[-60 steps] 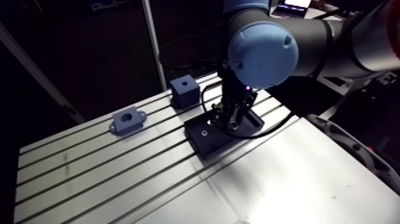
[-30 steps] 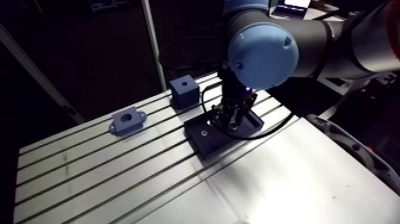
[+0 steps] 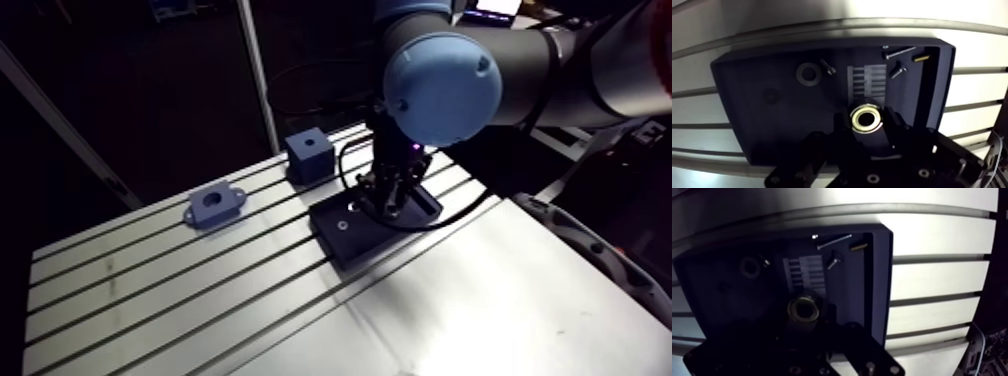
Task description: Pick up the bearing and press it into the housing until flush.
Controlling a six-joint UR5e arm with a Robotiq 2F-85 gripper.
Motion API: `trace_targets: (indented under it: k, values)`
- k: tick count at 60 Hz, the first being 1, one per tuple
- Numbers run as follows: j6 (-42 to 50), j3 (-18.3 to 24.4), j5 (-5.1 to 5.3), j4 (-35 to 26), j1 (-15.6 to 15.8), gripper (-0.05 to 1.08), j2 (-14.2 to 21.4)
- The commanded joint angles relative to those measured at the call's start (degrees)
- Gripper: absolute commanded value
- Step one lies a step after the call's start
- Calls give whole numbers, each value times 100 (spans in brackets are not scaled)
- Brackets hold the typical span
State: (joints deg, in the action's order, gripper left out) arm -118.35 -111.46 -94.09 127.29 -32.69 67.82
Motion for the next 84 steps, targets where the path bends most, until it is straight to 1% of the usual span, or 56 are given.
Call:
trace_targets:
  k: [1,13,15,17,22,25,26,27,28,29,31,34,35,37,48,50,52,54,66,69,71,82,84]
  values:
    - [7,140,0,-267,-3,61,98]
    - [117,450,16,-772,40,61,352]
    - [162,560,50,-894,82,61,383]
    - [204,619,60,-924,130,61,384]
    - [323,758,62,-937,259,61,369]
    - [462,899,53,-954,406,61,319]
    - [462,899,53,-954,406,61,319]
    - [525,976,45,-955,493,61,285]
    - [525,976,45,-955,493,61,285]
    - [600,1117,53,-995,645,61,200]
    - [600,1117,53,-995,645,61,200]
    - [703,1259,54,-1024,802,61,95]
    - [703,1259,54,-1024,802,61,95]
    - [802,1400,53,-1026,968,61,7]
    - [1020,1700,44,-1073,1280,61,-182]
    - [1101,1838,51,-1143,1434,62,-273]
    - [1101,1838,51,-1143,1434,62,-273]
    - [1170,1972,53,-1182,1570,61,-373]
    - [1340,2232,53,-1242,1914,61,-544]
    - [1367,2260,60,-1267,1959,61,-562]
    - [1412,2314,62,-1281,2048,61,-597]
    - [1433,2420,70,-1282,2209,61,-651]
    - [1464,2454,70,-1289,2278,61,-709]
